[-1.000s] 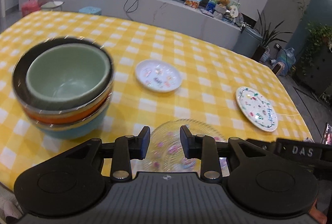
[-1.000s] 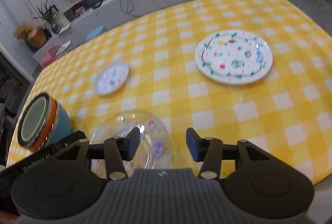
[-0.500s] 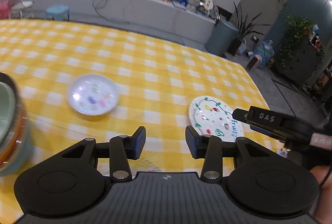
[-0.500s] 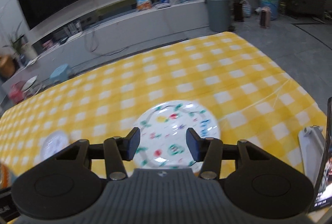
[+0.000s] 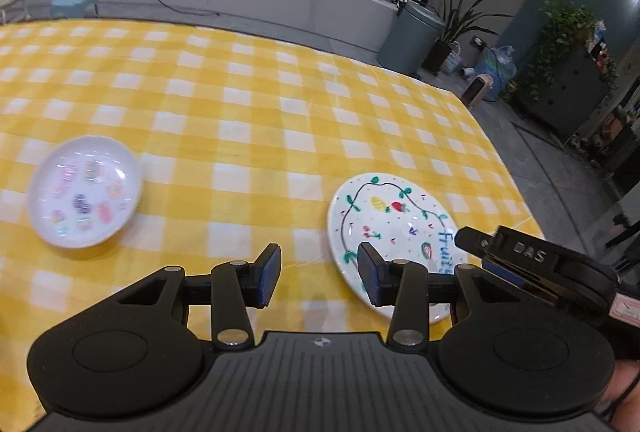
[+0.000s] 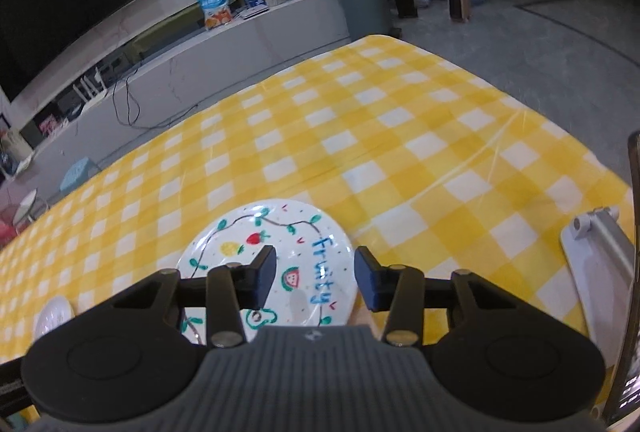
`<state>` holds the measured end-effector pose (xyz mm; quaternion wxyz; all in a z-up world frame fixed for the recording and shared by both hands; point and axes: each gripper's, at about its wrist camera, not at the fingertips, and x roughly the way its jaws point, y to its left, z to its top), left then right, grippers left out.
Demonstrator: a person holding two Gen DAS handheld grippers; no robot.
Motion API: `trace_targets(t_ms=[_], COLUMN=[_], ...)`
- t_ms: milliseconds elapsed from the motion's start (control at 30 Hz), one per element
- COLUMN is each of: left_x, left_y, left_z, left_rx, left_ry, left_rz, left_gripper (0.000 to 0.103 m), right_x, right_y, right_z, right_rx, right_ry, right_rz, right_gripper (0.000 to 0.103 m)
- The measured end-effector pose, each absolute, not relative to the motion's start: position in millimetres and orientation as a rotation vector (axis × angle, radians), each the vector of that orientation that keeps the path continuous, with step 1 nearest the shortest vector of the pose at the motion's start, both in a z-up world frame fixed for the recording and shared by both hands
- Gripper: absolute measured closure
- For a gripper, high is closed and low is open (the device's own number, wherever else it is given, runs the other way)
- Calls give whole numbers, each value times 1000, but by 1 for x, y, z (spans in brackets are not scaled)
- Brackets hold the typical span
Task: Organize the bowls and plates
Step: 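Move both grippers to the rim of the white 'Fruity' plate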
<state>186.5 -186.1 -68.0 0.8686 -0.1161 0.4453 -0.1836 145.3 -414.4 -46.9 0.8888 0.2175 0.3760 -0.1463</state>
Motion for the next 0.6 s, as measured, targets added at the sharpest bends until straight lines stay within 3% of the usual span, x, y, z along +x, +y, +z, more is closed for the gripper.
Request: trace_targets(t_ms=[300,500,600], left_x=[211,222,226], left_y=[-198,-202,-205], left_z=[-85,-92,-93], left_rx=[-275,-327,-326], left_ry=[951,956,959], left_rz=[-425,-423,-432], left_gripper=[54,46,46], right_x=[146,148,150], right_y=[-430,-439,-437], right_z=[-53,-63,-67], right_rx=[509,537,552], right_ry=[776,804,822], right_rz=[-360,-387,-356], right_gripper=[63,64,78])
